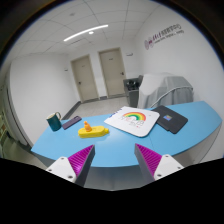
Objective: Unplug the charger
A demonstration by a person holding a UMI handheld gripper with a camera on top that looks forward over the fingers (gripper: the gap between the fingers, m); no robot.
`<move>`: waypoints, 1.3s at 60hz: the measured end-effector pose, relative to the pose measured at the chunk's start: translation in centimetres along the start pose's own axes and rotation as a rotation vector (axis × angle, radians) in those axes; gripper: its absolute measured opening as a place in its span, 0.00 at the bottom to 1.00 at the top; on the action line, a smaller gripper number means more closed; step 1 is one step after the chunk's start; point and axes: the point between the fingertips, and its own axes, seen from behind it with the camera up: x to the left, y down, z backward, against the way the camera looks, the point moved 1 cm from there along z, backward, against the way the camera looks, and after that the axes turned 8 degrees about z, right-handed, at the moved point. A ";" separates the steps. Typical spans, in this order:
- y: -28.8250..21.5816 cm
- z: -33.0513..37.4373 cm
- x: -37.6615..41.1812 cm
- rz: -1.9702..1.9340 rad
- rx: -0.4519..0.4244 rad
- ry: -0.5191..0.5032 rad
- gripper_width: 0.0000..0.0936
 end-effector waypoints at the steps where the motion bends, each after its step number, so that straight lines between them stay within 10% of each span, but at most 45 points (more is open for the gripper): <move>1: -0.2 -0.1 0.2 0.004 -0.007 -0.005 0.88; 37: -3.8 -26.2 13.2 0.112 -0.030 -0.059 0.86; 45: -3.0 -29.8 13.9 0.129 -0.013 -0.047 0.65; 50: -3.0 -30.4 13.0 0.138 -0.026 0.016 0.23; 70: -3.9 -30.6 12.8 0.122 -0.037 0.050 0.04; 78: -14.1 -26.7 11.6 0.111 -0.255 0.065 0.04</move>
